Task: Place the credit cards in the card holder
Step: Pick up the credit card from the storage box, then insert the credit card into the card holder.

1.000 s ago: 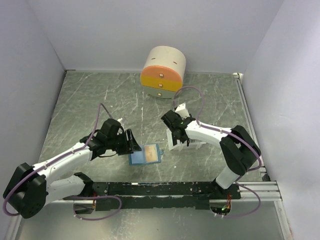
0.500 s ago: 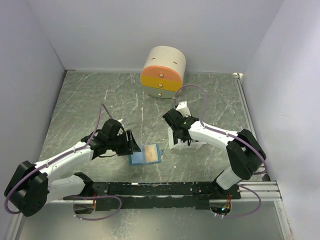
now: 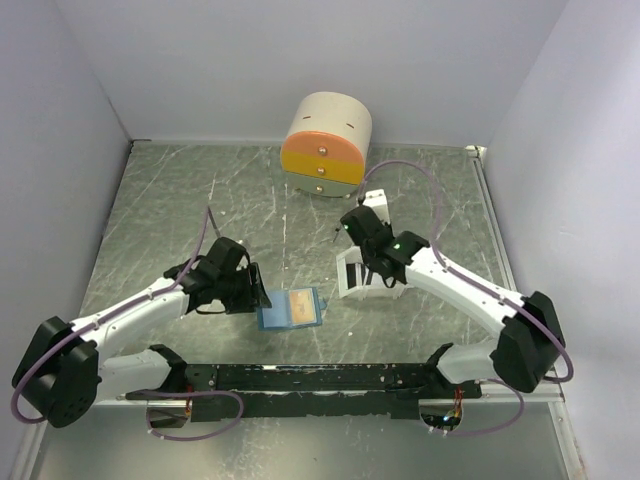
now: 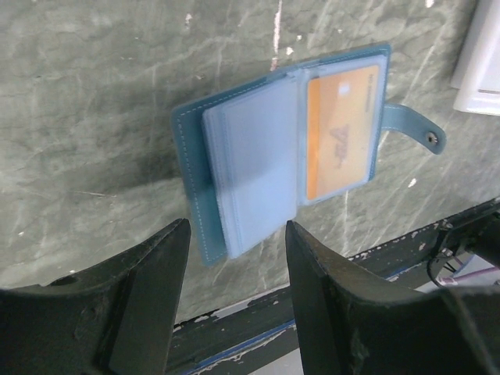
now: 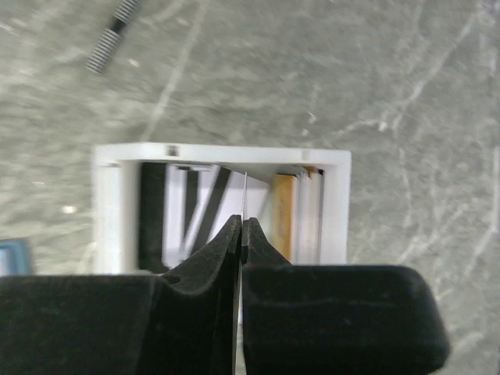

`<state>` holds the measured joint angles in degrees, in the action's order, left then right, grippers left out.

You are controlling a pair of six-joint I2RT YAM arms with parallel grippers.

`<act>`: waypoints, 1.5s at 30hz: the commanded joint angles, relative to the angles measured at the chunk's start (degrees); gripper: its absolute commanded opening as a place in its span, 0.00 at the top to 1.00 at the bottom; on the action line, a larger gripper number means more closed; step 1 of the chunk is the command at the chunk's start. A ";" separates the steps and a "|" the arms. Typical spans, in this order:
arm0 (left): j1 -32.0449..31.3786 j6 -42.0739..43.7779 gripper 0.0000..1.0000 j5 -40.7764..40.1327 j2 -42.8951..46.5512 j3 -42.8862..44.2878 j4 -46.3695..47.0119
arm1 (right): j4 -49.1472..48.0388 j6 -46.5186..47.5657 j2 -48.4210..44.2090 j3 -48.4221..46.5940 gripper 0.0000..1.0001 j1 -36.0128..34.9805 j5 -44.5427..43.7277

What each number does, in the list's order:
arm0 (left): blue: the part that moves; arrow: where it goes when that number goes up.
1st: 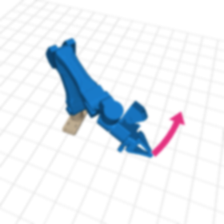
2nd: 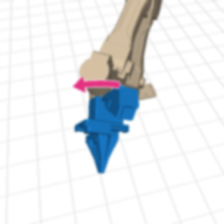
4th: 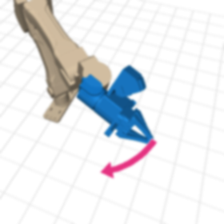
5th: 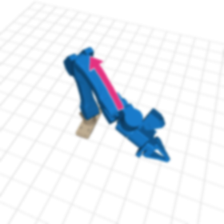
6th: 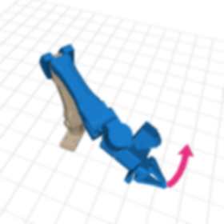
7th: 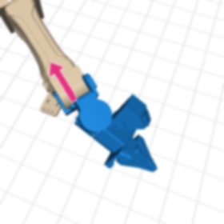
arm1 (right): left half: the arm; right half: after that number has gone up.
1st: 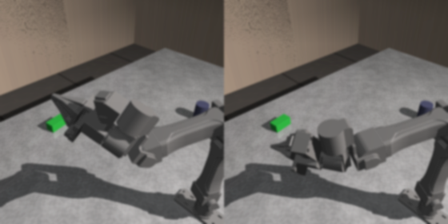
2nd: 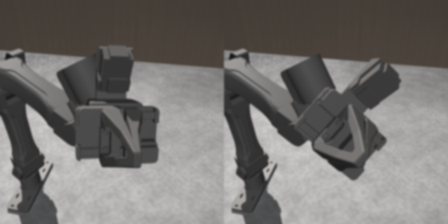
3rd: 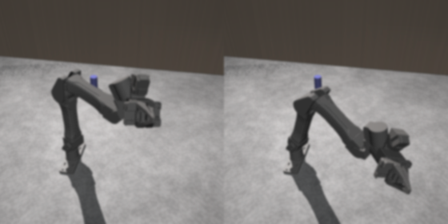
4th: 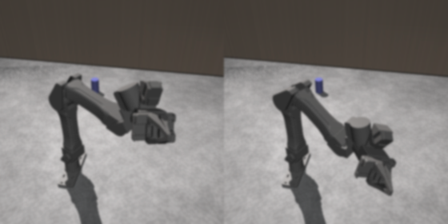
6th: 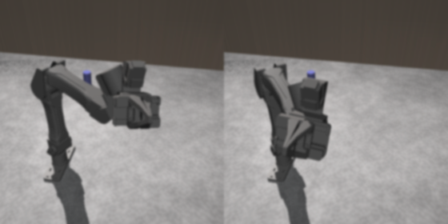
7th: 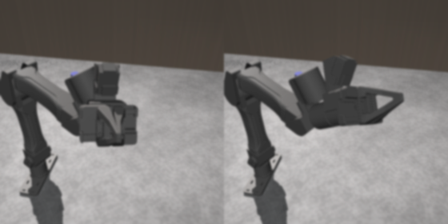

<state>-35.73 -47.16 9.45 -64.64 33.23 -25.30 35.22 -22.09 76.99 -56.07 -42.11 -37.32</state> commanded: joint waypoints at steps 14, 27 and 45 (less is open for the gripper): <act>0.04 1.72 0.42 -2.31 -3.90 1.41 -2.06 | -20.57 -19.39 -12.95 7.77 1.00 -0.10 38.69; 0.06 0.21 0.73 -2.62 -4.17 -1.83 -0.94 | -37.77 -31.14 -8.01 19.20 1.00 -4.62 44.64; 0.09 -0.12 0.78 -2.59 -6.46 -2.99 0.00 | -50.05 -29.04 6.66 19.72 1.00 -7.32 41.84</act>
<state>-35.73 -46.94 7.46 -70.74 30.98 -26.79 -9.21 -50.98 82.89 -37.39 -49.25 5.41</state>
